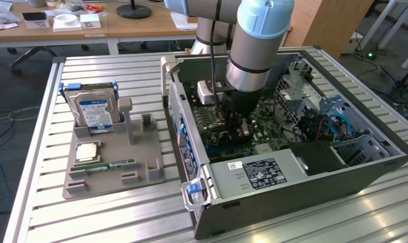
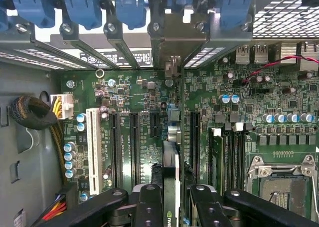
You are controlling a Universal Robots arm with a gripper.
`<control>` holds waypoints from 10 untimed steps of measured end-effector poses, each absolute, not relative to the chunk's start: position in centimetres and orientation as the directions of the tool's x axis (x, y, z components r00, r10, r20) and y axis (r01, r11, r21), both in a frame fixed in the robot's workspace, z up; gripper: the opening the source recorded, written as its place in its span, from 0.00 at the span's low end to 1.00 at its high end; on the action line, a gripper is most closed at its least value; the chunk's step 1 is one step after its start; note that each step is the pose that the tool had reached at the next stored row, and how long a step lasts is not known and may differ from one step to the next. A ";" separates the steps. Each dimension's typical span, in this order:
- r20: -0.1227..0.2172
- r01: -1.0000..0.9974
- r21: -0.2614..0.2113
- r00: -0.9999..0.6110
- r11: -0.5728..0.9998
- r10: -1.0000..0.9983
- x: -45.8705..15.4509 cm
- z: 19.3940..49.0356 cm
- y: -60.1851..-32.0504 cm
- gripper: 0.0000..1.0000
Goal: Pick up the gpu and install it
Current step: 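Insert the gpu into the slot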
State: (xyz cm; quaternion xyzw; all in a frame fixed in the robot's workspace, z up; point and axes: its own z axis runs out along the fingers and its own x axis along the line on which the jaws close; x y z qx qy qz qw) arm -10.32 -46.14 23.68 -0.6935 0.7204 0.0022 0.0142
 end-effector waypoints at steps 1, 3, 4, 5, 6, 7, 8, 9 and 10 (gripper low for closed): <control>-0.024 -0.999 -0.017 -0.038 0.038 -0.999 -10.3 23.7 -46.1 0.26; -0.024 -0.999 -0.017 -0.038 0.038 -0.999 -10.4 23.7 -46.1 0.26; -0.024 -0.999 -0.017 -0.038 0.038 -0.999 -10.4 23.7 -46.1 0.26; -0.024 -0.999 -0.017 -0.038 0.038 -0.999 -10.4 23.7 -46.1 0.26; -0.024 -0.999 -0.017 -0.038 0.038 -0.999 -10.4 23.7 -46.1 0.26; -0.024 -0.999 -0.017 -0.038 0.038 -0.999 -10.4 23.7 -46.1 0.26; -0.024 -0.999 -0.017 -0.038 0.038 -0.999 -10.4 23.7 -46.1 0.26; -0.024 -0.999 -0.017 -0.038 0.038 -0.999 -10.4 23.7 -46.1 0.26; -0.024 -0.999 -0.016 -0.038 0.038 -0.999 -10.4 23.7 -46.1 0.26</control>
